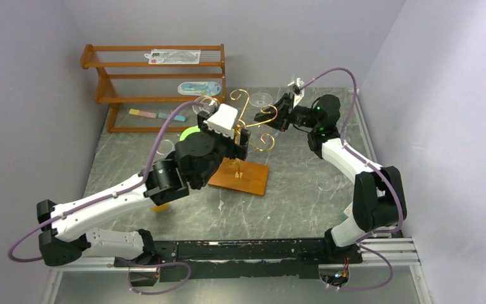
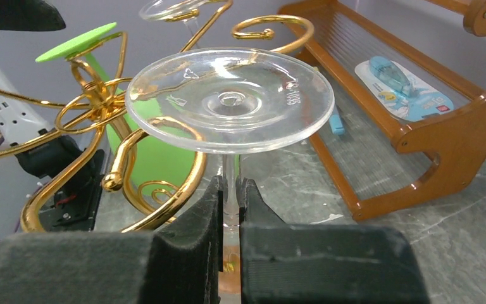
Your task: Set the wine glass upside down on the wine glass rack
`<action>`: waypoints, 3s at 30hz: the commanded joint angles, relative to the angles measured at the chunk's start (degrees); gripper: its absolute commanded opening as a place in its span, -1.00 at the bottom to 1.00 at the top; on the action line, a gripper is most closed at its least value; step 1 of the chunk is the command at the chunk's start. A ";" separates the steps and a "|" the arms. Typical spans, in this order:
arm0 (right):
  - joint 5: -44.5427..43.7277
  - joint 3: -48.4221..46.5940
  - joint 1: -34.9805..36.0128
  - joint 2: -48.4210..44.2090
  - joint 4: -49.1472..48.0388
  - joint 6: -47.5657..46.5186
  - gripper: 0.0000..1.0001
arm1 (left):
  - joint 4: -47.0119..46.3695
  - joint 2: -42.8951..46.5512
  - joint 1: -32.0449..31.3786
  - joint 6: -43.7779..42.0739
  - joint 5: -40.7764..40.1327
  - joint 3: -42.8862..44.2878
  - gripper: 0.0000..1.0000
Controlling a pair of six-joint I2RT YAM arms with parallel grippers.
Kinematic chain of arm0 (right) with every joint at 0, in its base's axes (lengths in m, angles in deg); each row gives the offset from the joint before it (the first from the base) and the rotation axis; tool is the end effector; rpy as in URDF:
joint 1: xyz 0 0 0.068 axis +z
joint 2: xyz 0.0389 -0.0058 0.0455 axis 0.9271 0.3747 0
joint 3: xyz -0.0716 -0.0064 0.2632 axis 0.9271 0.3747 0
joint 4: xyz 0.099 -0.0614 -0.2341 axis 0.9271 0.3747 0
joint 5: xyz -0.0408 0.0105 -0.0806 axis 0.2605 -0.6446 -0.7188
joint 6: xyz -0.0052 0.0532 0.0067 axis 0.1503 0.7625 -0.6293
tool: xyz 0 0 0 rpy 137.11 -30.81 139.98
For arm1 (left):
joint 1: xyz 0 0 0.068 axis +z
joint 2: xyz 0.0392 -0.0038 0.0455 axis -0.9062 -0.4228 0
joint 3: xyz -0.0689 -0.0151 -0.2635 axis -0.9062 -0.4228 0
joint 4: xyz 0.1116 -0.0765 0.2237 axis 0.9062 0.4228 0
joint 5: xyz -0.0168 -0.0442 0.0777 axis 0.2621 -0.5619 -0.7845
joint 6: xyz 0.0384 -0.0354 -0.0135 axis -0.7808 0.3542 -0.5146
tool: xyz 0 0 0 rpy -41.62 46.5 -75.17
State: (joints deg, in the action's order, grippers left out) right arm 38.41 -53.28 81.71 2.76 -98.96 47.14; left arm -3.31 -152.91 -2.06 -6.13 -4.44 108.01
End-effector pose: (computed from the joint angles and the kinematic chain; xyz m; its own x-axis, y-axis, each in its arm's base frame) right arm 0.3223 0.1115 0.3222 -0.1240 0.1318 -0.9835 -0.9702 0.1918 0.1480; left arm 0.1201 -0.2271 0.4255 -0.0415 0.0173 -0.9990 0.4793 0.8776 -0.0047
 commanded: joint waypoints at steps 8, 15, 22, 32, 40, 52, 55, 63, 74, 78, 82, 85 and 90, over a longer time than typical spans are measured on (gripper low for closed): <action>-4.95 2.02 1.09 -2.44 0.73 -4.67 -1.00 | 7.72 -6.52 8.51 11.28 0.39 8.05 0.40; -9.49 4.02 1.44 -4.86 -0.50 -5.40 -1.00 | 5.58 -6.12 9.21 10.47 5.40 6.38 0.29; -14.78 6.19 2.95 -7.90 0.48 -7.83 -1.00 | 4.42 -6.77 9.21 9.39 7.32 5.72 0.28; -13.94 7.42 3.58 -10.33 3.53 -8.62 -1.00 | 3.89 -8.88 9.30 9.02 7.06 5.92 0.26; -9.04 10.09 3.54 -13.75 5.02 -8.45 -1.00 | 3.65 -9.98 9.45 9.00 5.93 5.27 0.22; -4.60 10.93 3.59 -17.25 8.53 -7.12 -1.00 | 3.17 -10.11 9.57 9.57 6.34 4.01 0.13; -4.20 11.59 3.59 -17.92 8.83 -6.39 -1.00 | 3.03 -10.05 9.59 9.63 6.66 3.69 0.10; -2.48 13.77 3.60 -20.19 4.19 -0.28 -1.00 | 1.97 -9.23 9.57 9.54 6.74 1.97 0.03; 0.59 18.74 3.53 -22.85 -4.15 2.66 -1.00 | 0.79 -7.61 9.56 9.20 6.49 -1.22 -0.02; 0.88 19.47 3.58 -24.15 -4.39 2.25 -1.00 | 0.29 -7.04 9.59 8.98 6.76 -2.03 -0.04; 1.01 20.27 3.60 -25.29 -4.80 2.27 -1.00 | -0.27 -6.73 9.58 8.94 7.09 -2.78 -0.06; 0.21 20.93 3.44 -26.20 -4.99 2.04 -1.00 | -0.41 -6.38 9.62 8.77 7.28 -3.15 -0.07; -1.75 21.95 3.45 -28.38 -2.85 -0.22 -1.00 | -0.63 -5.85 9.57 8.64 7.32 -3.48 -0.08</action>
State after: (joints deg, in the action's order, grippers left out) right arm 37.28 -31.71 84.86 -22.55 -99.89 48.80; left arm -6.19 -159.18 6.69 3.45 4.85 106.20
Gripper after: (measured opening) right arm 0.067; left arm 0.470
